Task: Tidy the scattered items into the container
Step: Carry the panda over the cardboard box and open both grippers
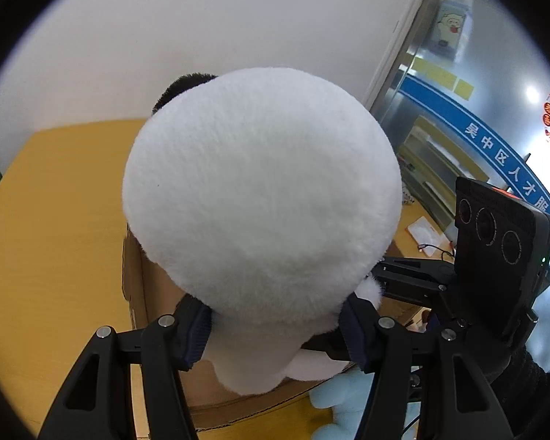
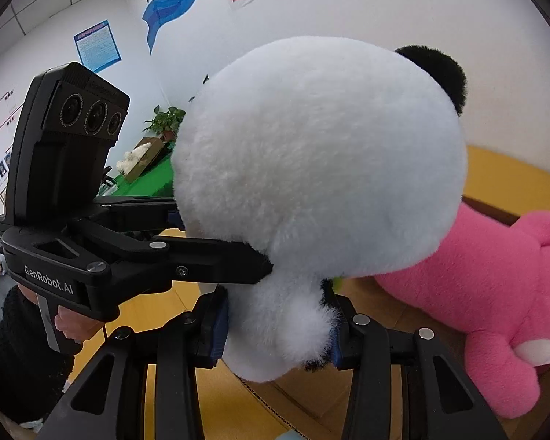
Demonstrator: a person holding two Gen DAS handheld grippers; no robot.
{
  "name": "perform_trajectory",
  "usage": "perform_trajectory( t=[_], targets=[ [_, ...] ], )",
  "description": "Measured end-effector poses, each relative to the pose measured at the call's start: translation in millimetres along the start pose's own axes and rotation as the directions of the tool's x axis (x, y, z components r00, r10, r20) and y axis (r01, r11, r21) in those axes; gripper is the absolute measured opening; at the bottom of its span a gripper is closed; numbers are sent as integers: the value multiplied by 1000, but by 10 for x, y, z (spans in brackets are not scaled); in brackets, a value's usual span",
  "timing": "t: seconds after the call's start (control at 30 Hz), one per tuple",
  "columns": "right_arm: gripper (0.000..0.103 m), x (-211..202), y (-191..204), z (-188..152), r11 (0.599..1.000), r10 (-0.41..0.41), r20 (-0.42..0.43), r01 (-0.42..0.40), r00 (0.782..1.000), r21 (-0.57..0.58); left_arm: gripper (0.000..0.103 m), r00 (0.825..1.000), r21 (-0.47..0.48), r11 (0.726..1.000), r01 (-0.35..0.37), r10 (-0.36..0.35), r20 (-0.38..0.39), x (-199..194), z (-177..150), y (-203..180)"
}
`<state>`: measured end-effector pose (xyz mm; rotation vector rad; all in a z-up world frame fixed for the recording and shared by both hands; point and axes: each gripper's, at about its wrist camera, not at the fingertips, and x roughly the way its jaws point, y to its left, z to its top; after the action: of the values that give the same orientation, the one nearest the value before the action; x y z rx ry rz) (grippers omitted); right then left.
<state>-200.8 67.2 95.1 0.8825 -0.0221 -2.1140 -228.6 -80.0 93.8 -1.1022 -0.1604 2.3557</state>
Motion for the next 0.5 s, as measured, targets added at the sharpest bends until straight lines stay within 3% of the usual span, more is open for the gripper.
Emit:
perform_trajectory(
  t=[0.17, 0.37, 0.5],
  targets=[
    [45, 503, -180, -258, 994, 67, -109, -57, 992, 93, 60, 997, -101, 995, -13, 5, -83, 342, -286, 375],
    [46, 891, -257, -490, 973, 145, -245, -94, 959, 210, 62, 987, -187, 982, -26, -5, -160, 516, -574, 600],
    [51, 990, -230, -575, 969, 127, -308, -51, 943, 244, 65, 982, -154, 987, -53, 24, -187, 576, -606, 532]
  ],
)
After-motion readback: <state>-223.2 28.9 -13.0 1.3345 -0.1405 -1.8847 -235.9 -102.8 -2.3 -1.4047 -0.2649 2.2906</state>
